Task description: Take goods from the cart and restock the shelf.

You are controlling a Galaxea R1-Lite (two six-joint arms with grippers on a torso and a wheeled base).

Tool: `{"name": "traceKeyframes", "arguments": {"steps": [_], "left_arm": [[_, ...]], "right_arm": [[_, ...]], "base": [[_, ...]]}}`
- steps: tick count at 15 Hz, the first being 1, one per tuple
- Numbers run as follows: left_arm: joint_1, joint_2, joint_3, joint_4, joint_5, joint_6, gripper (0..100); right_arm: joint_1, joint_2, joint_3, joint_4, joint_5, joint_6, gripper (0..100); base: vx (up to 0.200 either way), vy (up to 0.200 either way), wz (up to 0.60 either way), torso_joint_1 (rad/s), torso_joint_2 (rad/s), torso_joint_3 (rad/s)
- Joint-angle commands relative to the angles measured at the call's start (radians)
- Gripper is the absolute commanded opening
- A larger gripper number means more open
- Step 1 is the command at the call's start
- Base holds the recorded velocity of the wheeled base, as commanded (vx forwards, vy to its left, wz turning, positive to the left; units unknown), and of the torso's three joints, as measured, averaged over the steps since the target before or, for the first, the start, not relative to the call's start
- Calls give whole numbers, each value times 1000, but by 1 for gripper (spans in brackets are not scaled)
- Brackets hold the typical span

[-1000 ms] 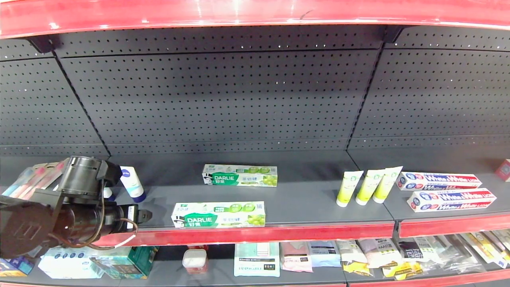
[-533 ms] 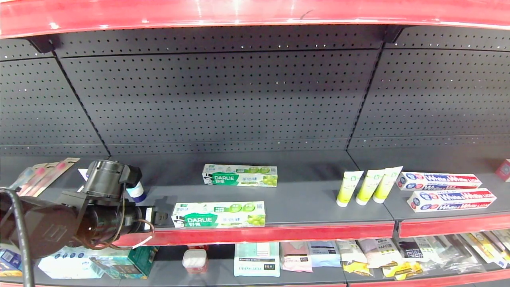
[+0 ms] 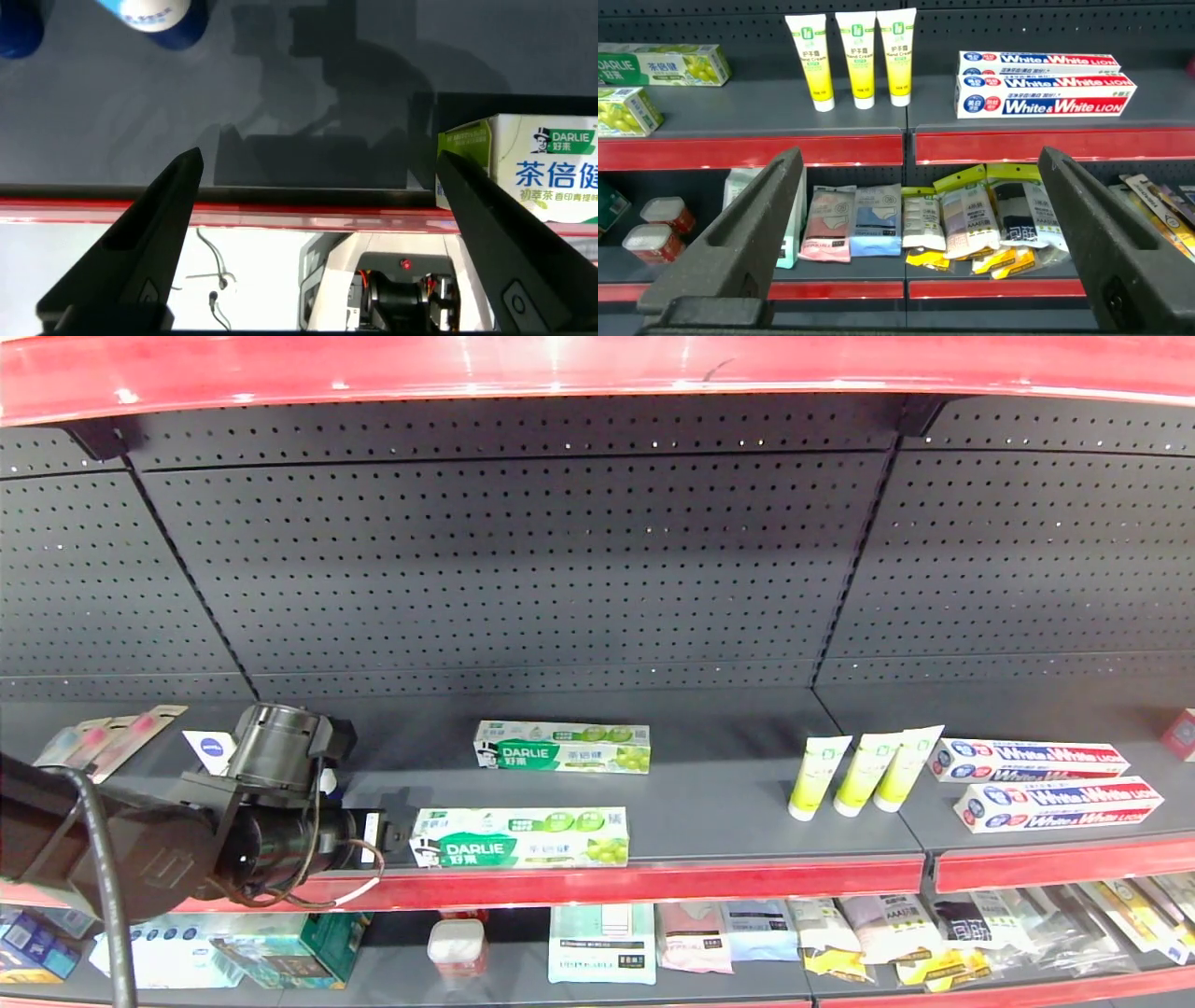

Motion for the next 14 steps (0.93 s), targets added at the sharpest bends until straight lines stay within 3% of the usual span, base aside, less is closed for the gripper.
{"name": "traceKeyframes", "arguments": {"steps": [1,14], "left_arm": [[-12,7,-5,-1,0,0,100],[-41,27,-28,-1,0,-2,100]], "right_arm": [[0,2,0,0,0,0,100],[0,2,0,0,0,0,100]], "base": [[0,0,0,0,0,0],[0,0,0,0,0,0]]}}
